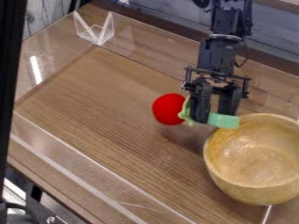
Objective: Put the green block in the brown bowl
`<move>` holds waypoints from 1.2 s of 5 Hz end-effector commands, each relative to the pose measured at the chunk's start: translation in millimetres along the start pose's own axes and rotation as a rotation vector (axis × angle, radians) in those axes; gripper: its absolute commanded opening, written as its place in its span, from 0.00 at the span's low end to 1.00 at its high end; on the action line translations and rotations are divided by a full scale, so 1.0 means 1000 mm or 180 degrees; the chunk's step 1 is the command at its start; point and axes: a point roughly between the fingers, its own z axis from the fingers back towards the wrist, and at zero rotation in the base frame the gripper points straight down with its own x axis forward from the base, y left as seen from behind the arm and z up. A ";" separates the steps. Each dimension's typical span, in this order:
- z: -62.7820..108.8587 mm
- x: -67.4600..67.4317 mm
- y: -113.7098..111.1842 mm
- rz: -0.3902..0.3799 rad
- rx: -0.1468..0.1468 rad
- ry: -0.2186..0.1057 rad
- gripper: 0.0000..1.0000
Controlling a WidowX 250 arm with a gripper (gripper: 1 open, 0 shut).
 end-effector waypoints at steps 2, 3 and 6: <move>0.008 -0.031 0.001 -0.0011 -0.0117 0.0081 0.00; 0.000 -0.060 0.001 -0.0003 -0.0134 0.0200 0.00; -0.020 -0.083 -0.001 0.0098 -0.0187 0.0417 0.00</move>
